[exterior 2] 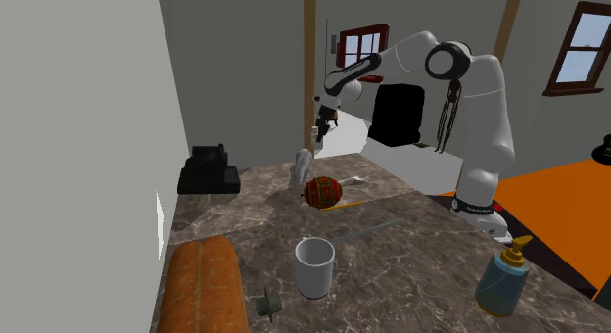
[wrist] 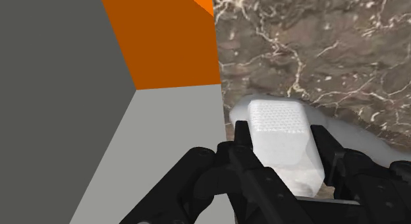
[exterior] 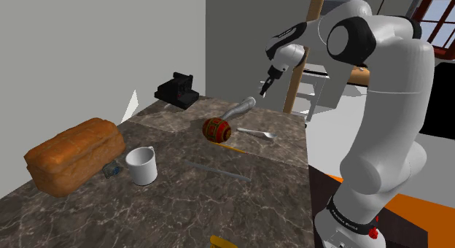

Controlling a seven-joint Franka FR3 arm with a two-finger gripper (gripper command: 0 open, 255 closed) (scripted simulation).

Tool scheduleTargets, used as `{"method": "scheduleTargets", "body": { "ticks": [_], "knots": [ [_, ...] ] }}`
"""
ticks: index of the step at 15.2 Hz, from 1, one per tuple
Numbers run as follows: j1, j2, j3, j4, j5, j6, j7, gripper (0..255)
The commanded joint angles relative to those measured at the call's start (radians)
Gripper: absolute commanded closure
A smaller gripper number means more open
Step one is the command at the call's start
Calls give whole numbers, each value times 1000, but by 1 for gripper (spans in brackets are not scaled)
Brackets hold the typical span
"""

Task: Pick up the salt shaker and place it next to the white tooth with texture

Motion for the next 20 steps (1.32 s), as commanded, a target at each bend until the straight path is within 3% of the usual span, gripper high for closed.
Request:
{"method": "scheduleTargets", "body": {
  "ticks": [1,13,20],
  "knots": [
    [-1,11,3,-10,10,20,-11,255],
    [-15,95,31,-58,80,138,-87,255],
    [-15,95,32,-58,80,138,-87,255]
  ]
}}
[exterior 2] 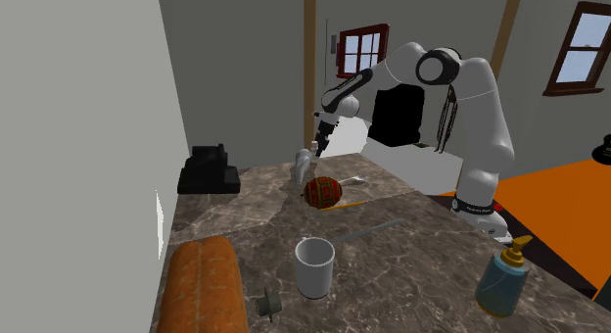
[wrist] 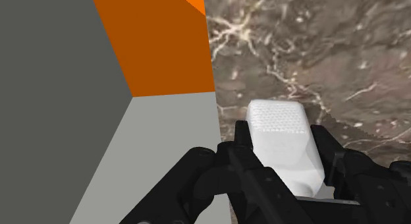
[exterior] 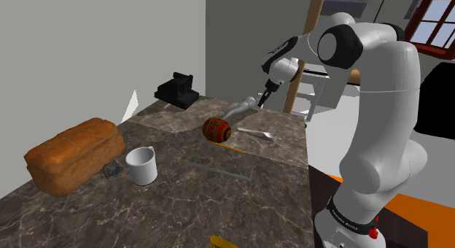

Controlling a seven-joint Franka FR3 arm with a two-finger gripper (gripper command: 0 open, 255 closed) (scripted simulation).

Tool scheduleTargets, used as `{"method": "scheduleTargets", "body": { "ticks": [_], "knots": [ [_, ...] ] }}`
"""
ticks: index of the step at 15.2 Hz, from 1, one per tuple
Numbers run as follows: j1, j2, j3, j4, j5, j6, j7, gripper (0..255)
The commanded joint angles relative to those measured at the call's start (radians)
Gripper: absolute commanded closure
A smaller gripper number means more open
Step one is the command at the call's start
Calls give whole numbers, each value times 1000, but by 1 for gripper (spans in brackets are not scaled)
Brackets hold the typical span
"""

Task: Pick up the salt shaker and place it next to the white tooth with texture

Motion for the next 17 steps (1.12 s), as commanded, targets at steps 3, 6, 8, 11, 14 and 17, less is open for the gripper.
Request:
{"method": "scheduleTargets", "body": {
  "ticks": [3,6,8,11,14,17],
  "knots": [
    [0,0,0,0,0,0,0,0],
    [0,0,0,0,0,0,0,0],
    [0,-25,-8,-4,-13,-20,8,0],
    [-1,-89,-29,-7,-50,-80,29,0],
    [-1,-89,-29,-7,-50,-80,29,0],
    [-1,-89,-29,-7,-50,-80,29,0]
  ]
}}
